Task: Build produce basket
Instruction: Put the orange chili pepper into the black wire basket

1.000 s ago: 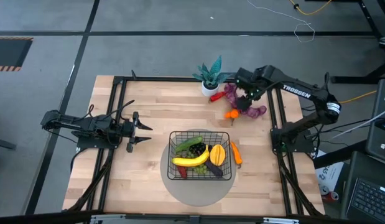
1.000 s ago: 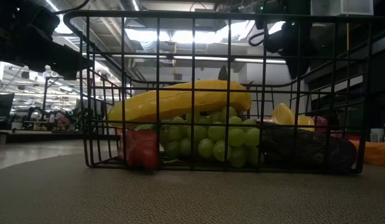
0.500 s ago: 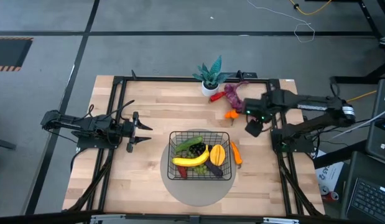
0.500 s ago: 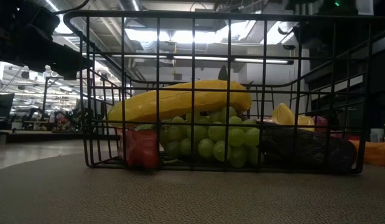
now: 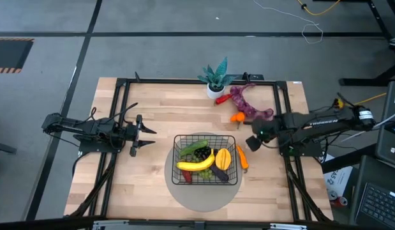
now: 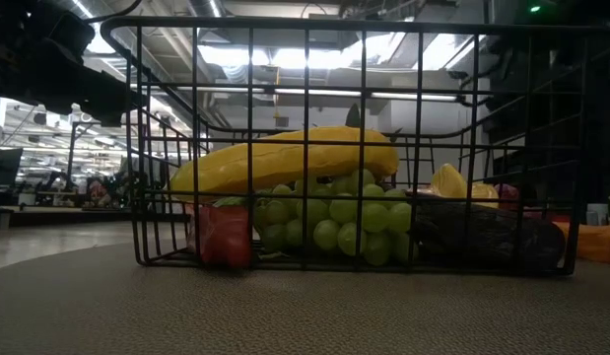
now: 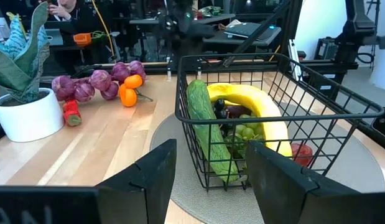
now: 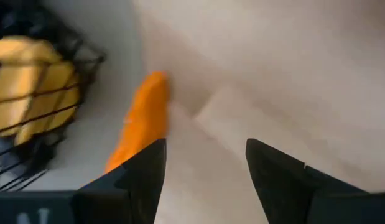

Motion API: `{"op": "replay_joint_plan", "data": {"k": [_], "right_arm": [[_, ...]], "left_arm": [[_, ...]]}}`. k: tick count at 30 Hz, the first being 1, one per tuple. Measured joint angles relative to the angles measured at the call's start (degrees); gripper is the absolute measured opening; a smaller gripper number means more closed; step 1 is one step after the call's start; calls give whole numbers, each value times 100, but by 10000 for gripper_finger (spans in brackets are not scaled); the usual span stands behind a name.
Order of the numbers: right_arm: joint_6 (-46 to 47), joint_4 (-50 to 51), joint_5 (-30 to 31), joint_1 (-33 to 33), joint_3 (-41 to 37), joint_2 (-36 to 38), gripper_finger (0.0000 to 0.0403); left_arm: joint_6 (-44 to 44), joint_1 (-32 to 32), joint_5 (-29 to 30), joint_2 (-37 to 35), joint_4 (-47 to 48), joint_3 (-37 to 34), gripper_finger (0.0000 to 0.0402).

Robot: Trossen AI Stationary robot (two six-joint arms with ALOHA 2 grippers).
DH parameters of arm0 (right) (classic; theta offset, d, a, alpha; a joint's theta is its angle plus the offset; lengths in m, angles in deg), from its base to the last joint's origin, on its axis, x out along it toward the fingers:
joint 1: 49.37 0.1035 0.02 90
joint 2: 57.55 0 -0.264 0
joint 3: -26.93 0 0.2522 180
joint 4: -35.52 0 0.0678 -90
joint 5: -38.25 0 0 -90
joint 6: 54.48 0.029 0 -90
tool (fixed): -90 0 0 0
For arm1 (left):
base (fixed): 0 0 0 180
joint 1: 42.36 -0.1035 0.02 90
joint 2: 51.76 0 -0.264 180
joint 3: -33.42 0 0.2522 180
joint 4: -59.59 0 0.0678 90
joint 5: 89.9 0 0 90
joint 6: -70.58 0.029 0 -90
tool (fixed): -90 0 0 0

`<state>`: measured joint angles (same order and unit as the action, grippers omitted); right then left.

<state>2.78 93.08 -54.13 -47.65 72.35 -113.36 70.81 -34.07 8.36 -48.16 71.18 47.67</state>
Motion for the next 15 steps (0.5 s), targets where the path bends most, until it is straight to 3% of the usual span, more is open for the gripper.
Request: {"op": "replay_joint_plan", "data": {"k": [6,15], "right_arm": [[711,-1179,456,1028,-260,0,223],[1459,-1369,1455,2086,-144,-647,223]], "left_arm": [[0,-1,0,-1,0,-1,188],[0,-1,-1,-1,0,0,188]]}}
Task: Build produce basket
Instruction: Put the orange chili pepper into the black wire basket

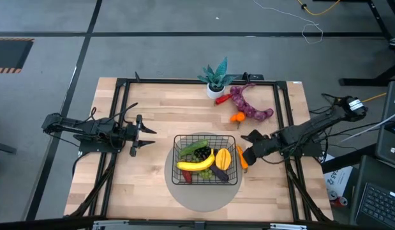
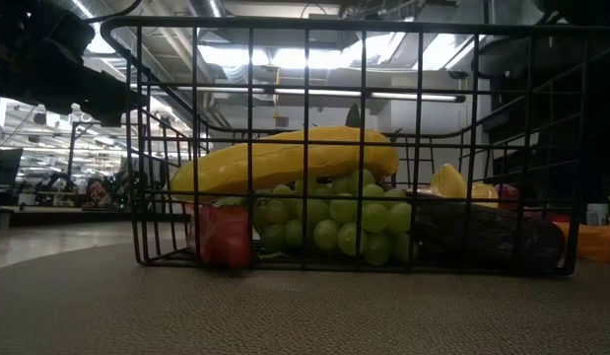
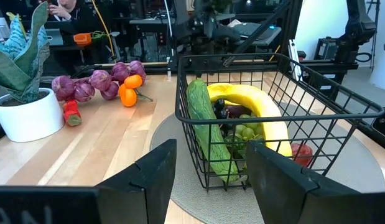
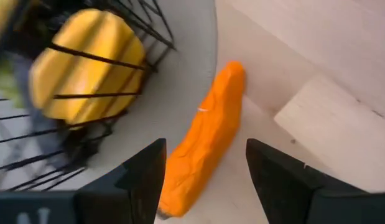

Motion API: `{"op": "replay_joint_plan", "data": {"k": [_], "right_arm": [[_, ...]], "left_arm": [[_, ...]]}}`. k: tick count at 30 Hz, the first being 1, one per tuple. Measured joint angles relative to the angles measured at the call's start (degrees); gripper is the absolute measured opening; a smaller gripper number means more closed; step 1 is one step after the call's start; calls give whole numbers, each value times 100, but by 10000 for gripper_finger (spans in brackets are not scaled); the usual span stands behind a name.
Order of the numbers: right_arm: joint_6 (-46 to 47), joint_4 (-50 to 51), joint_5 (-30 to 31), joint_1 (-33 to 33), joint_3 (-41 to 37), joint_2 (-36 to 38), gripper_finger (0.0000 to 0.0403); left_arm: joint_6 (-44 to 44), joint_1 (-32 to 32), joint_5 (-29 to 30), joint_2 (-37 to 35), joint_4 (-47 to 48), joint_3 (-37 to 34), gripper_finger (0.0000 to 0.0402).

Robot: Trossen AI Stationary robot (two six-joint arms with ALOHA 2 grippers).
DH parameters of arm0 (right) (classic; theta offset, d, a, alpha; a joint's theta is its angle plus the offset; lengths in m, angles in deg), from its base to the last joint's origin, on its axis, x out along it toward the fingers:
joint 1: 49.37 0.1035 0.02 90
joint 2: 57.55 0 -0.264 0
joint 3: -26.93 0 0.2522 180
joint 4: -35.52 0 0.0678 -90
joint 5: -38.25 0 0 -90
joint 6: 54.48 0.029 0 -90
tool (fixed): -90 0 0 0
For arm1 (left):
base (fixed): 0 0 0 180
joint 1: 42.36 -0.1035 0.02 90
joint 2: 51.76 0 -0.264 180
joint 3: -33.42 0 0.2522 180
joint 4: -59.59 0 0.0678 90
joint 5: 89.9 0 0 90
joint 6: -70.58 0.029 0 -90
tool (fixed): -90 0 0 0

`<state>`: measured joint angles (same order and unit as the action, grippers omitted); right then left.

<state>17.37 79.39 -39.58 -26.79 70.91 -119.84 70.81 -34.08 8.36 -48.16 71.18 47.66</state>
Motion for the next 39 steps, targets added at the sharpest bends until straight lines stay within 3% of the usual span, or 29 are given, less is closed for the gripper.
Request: {"op": "replay_joint_plan", "data": {"k": [5,11,21,28,33,39], "right_arm": [[249,-316,642,250,-2,-545,223],[273,-808,645,431,-2,-949,223],[584,-582,641,491,-2,-1636,223],[877,-408,1112,497,34,-1994,219],[882,-110,1134,489,24,-1968,178],[884,184,999,480,15,-1895,65]], "left_arm": [[0,0,2,1,0,-1,188],[0,1,0,-1,0,-1,188],[0,1,0,1,1,0,188],[0,2,0,1,0,-1,188],[0,2,2,0,1,-1,188],[0,2,0,-1,0,-1,188]]}}
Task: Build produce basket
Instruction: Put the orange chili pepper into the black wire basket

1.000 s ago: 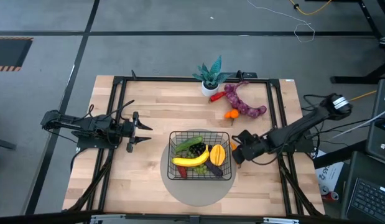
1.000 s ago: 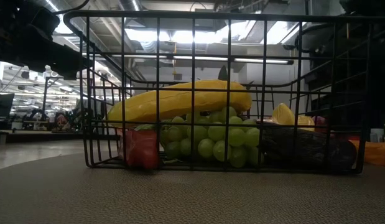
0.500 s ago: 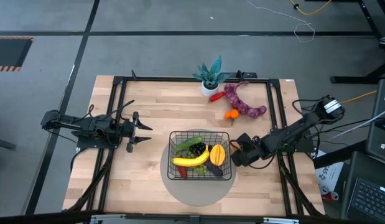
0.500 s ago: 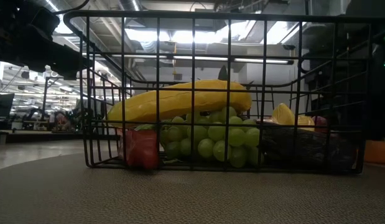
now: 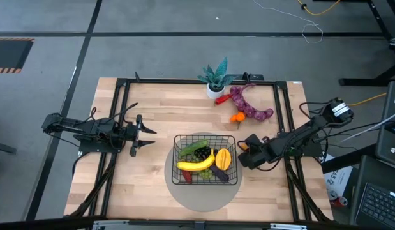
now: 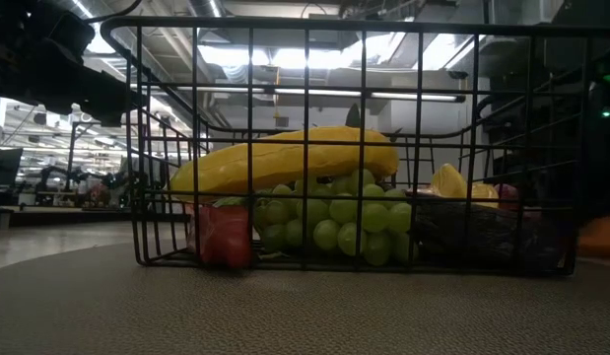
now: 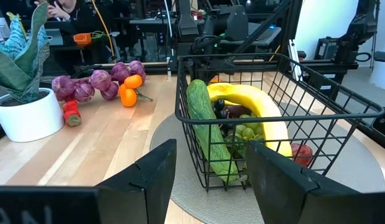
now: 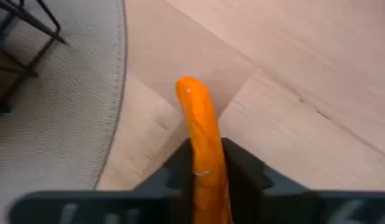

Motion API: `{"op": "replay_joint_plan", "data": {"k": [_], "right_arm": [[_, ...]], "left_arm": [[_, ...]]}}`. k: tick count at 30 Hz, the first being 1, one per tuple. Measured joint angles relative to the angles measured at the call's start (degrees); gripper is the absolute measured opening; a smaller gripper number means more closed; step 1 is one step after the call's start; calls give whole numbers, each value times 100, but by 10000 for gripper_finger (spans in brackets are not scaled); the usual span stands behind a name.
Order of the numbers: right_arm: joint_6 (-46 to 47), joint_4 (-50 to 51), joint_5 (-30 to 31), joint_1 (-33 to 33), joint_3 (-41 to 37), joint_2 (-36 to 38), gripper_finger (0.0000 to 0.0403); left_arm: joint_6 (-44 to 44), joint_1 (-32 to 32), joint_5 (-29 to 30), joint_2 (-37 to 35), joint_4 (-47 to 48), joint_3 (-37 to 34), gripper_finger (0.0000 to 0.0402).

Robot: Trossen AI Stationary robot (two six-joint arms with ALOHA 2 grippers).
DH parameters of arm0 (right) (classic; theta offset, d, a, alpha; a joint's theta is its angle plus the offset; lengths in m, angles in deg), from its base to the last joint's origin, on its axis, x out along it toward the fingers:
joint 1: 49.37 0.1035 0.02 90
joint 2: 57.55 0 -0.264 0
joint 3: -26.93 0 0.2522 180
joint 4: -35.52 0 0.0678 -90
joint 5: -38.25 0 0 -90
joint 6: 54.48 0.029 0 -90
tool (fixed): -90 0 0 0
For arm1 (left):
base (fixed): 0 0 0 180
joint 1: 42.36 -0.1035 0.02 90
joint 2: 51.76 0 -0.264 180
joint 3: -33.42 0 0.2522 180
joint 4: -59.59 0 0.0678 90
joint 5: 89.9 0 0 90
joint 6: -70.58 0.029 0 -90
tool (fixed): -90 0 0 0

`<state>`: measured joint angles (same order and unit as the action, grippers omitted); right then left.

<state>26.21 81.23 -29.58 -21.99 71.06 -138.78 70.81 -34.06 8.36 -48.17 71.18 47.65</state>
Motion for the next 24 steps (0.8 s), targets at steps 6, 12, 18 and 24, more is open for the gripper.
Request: {"op": "replay_joint_plan", "data": {"k": [6,12,18,24], "right_arm": [[123,1422,379,-65,107,312,44],[858,3613,915,-140,921,655,44],[486,4109,2472,-134,1922,855,44],[-2222,2164,3315,-133,2762,889,44]], "left_arm": [[0,-1,2,2,1,1,188],[0,0,2,0,2,0,188],[0,-2,2,0,0,0,188],[0,0,2,0,0,1,188]]}}
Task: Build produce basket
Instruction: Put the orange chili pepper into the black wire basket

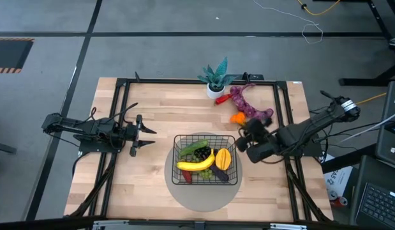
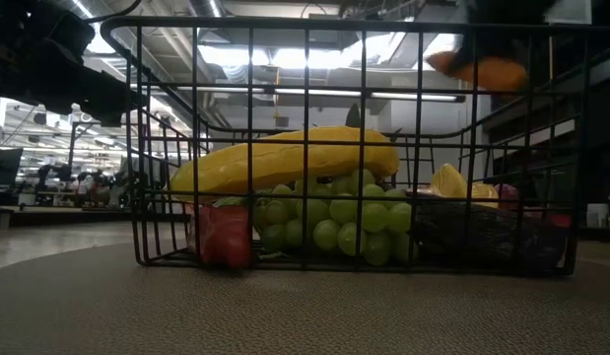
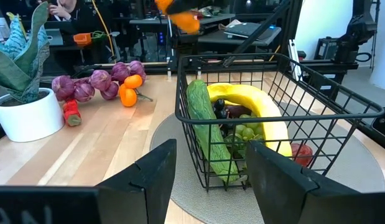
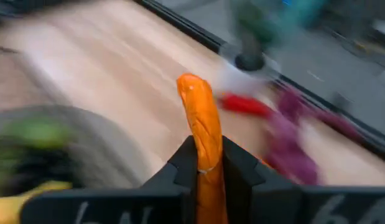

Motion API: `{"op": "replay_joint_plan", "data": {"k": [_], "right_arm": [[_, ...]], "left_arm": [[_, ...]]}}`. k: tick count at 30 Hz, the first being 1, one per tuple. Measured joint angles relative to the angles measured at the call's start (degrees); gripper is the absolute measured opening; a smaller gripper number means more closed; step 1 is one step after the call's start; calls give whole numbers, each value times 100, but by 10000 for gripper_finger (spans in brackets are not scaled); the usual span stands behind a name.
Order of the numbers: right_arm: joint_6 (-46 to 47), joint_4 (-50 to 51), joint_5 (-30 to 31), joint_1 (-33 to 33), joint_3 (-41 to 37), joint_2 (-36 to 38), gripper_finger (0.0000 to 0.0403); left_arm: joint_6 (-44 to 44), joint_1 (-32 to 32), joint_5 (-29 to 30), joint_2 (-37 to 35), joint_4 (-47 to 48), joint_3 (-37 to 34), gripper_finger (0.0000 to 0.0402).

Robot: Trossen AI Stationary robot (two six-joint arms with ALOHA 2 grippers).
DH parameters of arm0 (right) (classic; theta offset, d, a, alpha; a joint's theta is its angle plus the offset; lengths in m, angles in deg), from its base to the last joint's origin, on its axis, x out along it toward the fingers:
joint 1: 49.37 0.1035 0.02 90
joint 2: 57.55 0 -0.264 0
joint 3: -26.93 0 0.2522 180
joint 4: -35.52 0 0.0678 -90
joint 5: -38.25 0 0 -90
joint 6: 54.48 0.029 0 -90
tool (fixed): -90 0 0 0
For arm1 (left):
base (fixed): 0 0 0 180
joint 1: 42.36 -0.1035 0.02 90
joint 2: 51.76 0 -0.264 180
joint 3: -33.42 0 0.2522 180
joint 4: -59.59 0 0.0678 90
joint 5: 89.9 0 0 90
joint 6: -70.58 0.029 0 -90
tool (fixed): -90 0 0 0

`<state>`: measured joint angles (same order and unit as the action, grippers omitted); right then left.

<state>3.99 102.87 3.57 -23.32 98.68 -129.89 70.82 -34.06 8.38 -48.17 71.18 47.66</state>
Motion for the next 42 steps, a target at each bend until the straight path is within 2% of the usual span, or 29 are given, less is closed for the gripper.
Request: {"op": "replay_joint_plan", "data": {"k": [2,6,8,11,14,18,24,34,38,42], "right_arm": [[-1244,-1110,-259,0,53,-4,44],[-3280,-3150,-1499,0,58,-91,46],[-3895,-3852,-1996,2,58,-209,51],[-4369,-4532,-2379,2,60,-455,60],[-4375,-4862,-2282,0,60,-763,69],[-4382,-5026,-1852,0,60,-1131,73],[-4398,-5033,-1319,0,60,-1318,75],[-4371,-4995,-1441,-33,60,-1318,78],[-4357,-4989,-1441,-79,60,-1318,101],[-4379,-4989,-1441,-94,60,-1318,145]], "left_arm": [[0,-1,0,1,0,-1,188],[0,-2,0,2,0,-1,188],[0,-2,0,0,0,-1,188],[0,0,0,2,2,1,188],[0,-1,0,1,0,1,188],[0,0,0,2,0,-1,188],[0,-1,-1,1,0,-1,188],[0,0,-2,2,0,-1,188],[0,-2,-2,0,0,-1,188],[0,0,0,0,0,2,188]]}}
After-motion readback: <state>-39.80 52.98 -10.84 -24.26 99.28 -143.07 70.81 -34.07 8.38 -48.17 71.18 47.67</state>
